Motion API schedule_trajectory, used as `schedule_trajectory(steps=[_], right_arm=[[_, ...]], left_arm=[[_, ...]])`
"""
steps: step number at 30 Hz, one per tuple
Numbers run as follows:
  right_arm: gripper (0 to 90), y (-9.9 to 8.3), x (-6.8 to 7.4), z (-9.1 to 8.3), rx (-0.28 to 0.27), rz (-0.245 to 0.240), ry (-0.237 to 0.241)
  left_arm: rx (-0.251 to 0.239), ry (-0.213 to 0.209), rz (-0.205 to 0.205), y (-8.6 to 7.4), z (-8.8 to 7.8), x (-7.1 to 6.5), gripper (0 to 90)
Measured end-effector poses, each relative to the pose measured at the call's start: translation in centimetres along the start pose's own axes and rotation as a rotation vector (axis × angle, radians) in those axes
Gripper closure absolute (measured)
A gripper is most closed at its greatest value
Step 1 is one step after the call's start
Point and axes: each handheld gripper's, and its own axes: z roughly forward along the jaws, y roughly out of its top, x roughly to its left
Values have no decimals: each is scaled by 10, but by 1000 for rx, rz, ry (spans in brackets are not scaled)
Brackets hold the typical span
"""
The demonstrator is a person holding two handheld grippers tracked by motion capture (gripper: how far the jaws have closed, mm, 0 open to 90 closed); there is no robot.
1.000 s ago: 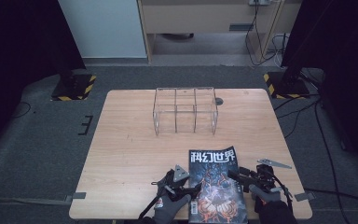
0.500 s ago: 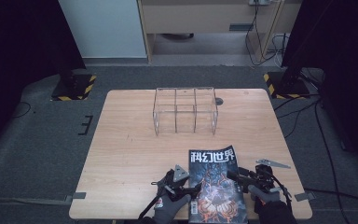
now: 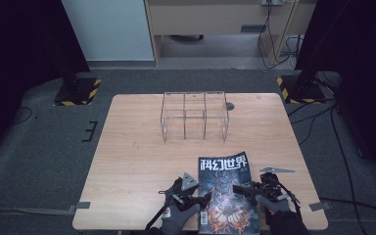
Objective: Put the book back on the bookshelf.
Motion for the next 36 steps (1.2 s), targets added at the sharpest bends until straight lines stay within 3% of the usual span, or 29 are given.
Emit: schedule_trajectory(steps=[4, 10, 11, 14, 17, 24, 36], right_arm=[[270, 3, -1, 6, 39, -56, -9], [298, 5, 0, 10, 52, -120, -23], [331, 6, 1, 11, 57, -150, -40], [382, 7, 3, 11, 64, -170, -61], [505, 8, 3, 11, 71, -195, -105], [582, 10, 5, 11, 90, -209, -152], [701, 14, 8, 8, 92, -201, -157]], left_arm=[[-1, -7, -5, 0, 0, 1, 360], [-3, -6, -9, 0, 0, 2, 360], [-4, -5, -9, 0, 0, 2, 359], [-4, -4, -10, 0, 0, 3, 359], [-4, -7, -10, 0, 0, 3, 355], [-3, -19, -14, 1, 0, 5, 347], [-5, -37, -23, 1, 0, 6, 328]])
